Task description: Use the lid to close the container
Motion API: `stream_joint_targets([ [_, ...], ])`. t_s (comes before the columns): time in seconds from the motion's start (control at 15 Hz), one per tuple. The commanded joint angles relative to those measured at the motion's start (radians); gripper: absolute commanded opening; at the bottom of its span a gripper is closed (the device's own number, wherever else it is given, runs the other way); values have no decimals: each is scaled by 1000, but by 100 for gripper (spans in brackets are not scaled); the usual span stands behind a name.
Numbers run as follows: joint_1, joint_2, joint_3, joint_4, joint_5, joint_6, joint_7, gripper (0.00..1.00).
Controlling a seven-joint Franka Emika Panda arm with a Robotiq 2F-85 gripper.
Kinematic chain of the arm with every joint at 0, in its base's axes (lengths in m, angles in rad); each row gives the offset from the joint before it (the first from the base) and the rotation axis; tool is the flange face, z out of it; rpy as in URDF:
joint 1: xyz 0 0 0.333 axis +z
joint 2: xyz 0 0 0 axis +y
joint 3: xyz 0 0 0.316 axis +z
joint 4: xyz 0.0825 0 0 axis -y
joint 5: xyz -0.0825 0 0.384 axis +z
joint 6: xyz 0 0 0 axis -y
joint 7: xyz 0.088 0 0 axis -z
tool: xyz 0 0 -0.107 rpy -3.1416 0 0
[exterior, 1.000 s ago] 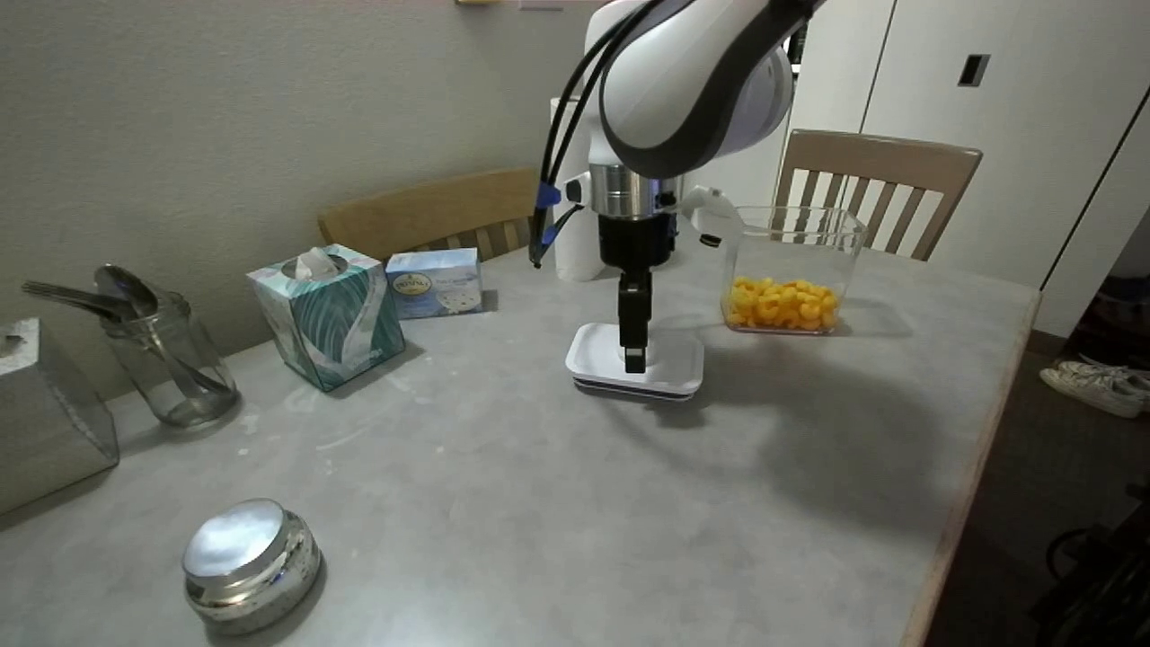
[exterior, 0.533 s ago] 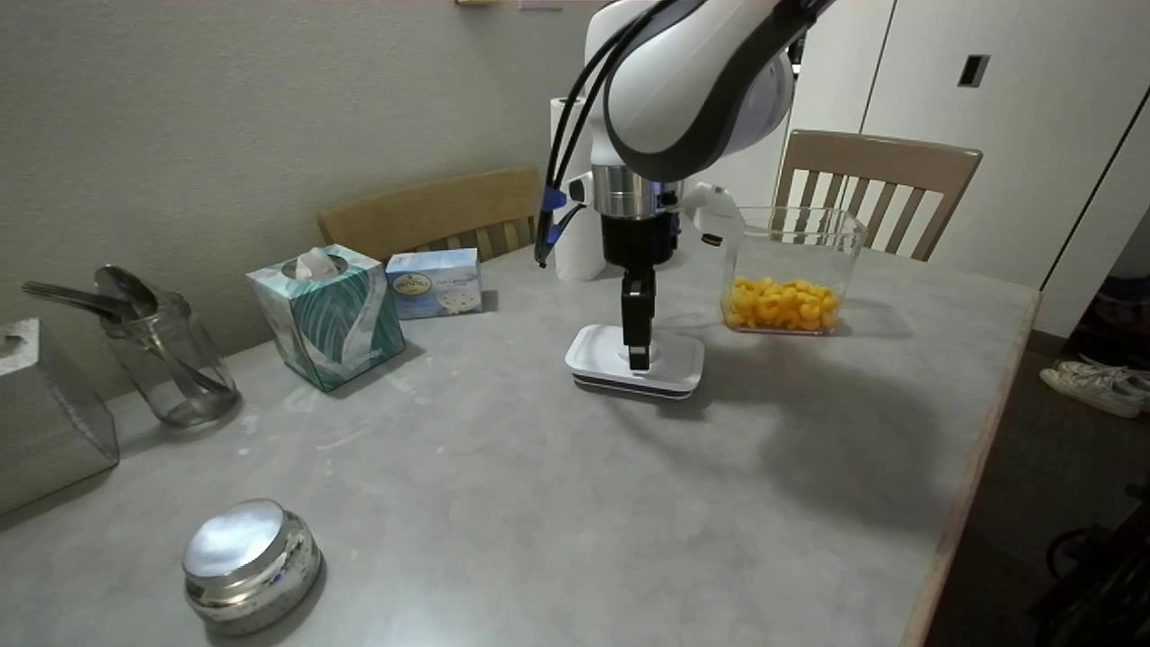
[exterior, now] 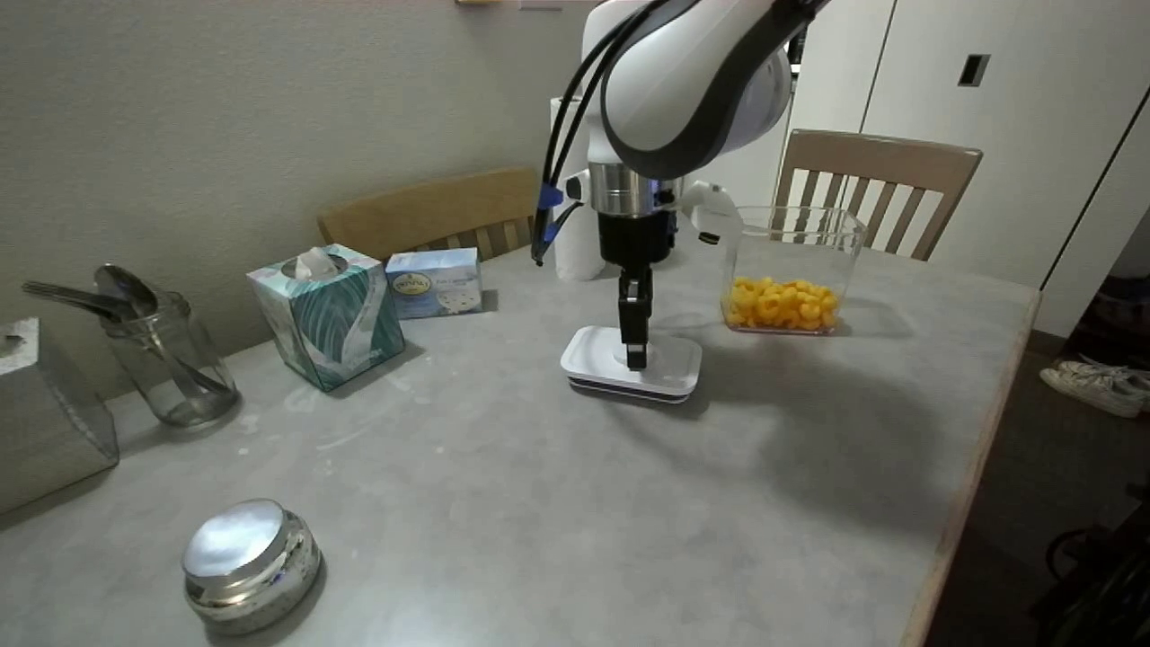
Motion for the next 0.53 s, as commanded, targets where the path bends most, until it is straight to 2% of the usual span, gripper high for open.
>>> stream_joint_targets([
  [0.0,1,-40,15,4,-21,-28,-7,29],
  [0.27,-22,-127,46,-12,-5,-70,-85,29],
  [0.47,-28,-208,40,-23,-2,-130,-146,29],
])
